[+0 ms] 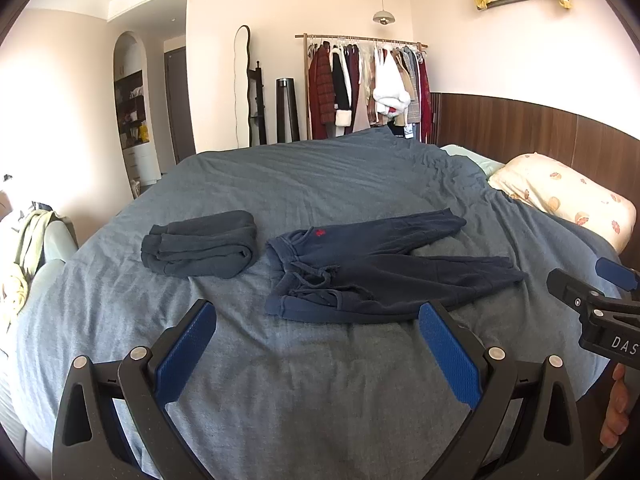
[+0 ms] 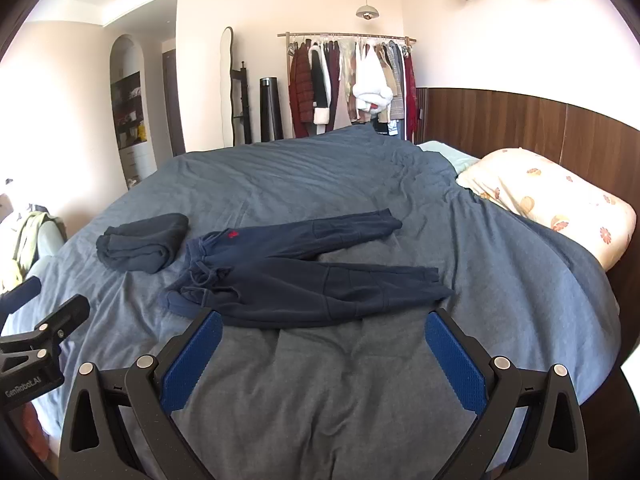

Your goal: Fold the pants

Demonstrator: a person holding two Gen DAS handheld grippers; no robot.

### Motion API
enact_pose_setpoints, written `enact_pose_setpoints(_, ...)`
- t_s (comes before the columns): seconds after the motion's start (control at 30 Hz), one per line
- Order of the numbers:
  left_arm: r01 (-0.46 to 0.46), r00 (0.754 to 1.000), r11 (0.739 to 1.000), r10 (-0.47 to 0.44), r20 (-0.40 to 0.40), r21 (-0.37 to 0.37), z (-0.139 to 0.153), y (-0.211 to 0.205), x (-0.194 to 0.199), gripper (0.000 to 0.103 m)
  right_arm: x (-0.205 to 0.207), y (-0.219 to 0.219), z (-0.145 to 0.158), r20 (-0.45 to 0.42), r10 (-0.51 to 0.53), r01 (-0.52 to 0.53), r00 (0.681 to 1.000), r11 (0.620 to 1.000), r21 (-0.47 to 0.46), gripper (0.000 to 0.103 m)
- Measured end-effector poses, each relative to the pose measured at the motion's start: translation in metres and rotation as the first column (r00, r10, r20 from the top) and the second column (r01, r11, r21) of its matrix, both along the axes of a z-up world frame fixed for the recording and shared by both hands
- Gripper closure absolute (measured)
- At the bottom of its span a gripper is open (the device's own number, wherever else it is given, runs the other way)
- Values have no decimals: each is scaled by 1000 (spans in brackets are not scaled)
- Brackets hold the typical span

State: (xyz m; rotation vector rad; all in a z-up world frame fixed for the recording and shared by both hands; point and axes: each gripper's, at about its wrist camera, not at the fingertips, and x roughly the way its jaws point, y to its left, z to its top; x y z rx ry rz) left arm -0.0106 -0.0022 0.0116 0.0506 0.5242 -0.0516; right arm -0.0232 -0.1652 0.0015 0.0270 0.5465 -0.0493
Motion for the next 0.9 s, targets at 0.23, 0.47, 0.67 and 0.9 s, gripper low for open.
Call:
enact_pose_setpoints(0.23,5,1000,1000,-5,1,1,1,-1,-1,0,0,-1,0,-4,1,-1,1000,1000,0,0)
enact_pose_setpoints(0.47,32,999,999,-32,12,11,1,-10,3,0,1,-2,-1,-8,-4,4,1000,1000,6,0)
enact_pose_setpoints(0.67,102,994,995,-103,41,24,4,-28,16,0,2,-13,-5,3,-18,18,1000,1000,11,0)
enact_pose_setpoints(0.9,238,970,971,-239,41,40,3,-64,53,0,13,-39,-11,29,-82,81,996,996,26,0)
